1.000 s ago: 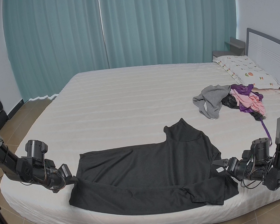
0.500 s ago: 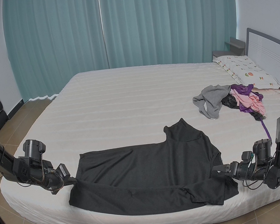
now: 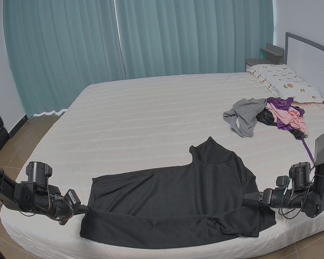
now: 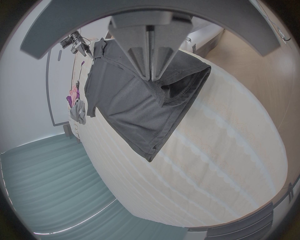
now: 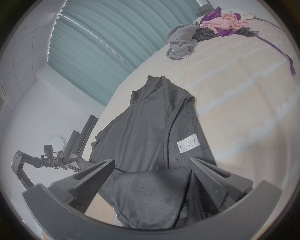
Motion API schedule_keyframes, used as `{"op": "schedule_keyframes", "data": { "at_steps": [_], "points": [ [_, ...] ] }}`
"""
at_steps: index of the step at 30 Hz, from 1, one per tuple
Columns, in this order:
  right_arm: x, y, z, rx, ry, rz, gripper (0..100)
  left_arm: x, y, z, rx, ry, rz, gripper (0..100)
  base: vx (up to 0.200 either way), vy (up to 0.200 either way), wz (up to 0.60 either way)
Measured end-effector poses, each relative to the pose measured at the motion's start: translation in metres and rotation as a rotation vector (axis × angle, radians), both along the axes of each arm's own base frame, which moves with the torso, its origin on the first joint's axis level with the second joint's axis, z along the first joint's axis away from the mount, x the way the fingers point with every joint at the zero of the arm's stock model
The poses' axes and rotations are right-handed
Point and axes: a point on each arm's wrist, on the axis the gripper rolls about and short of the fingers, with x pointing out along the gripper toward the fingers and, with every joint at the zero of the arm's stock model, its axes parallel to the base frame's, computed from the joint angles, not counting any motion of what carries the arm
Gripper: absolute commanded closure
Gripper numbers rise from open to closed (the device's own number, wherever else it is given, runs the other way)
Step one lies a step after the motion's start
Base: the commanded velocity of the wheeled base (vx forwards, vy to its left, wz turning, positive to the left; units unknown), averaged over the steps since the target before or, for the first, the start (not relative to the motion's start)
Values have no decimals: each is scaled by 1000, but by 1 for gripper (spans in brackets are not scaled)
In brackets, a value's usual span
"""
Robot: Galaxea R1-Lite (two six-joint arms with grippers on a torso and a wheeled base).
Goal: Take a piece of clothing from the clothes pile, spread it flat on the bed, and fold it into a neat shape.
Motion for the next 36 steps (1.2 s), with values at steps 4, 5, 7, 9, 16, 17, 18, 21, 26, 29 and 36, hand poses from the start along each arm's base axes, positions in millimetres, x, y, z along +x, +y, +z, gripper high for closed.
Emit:
{"op": "schedule_keyframes", "data": {
  "at_steps": [4,5,7,9,16,17,18,21,26,29,36],
  "points": [
    [2,-2,-1,-4,-8,-3,0,0,1,0,0,1,3,100,0,0,0],
    [3,-2,-1,-6,-9,-2,0,0,1,0,-1,1,4,100,0,0,0],
    [3,-3,-2,-22,-20,6,0,0,1,0,-1,0,5,100,0,0,0],
    [4,-5,-3,-34,-25,8,0,0,1,0,-1,1,5,100,0,0,0],
    [1,-8,-12,-80,-18,34,0,0,2,0,-1,0,5,100,0,0,0],
    [0,-9,-13,-81,-14,34,0,0,2,0,-1,0,5,100,0,0,0],
    [0,-9,-14,-82,-12,34,0,0,2,0,-1,0,5,100,0,0,0],
    [-3,-9,-16,-87,-2,38,100,0,2,0,-1,0,5,100,0,0,0],
    [-7,-11,-20,-113,4,60,100,0,2,0,-1,0,7,100,0,0,0],
    [-9,-12,-20,-115,12,58,100,0,3,0,-1,0,9,100,0,0,0],
    [-7,-15,-15,-100,-29,34,100,-2,3,0,0,1,9,100,0,0,0]
  ]
}}
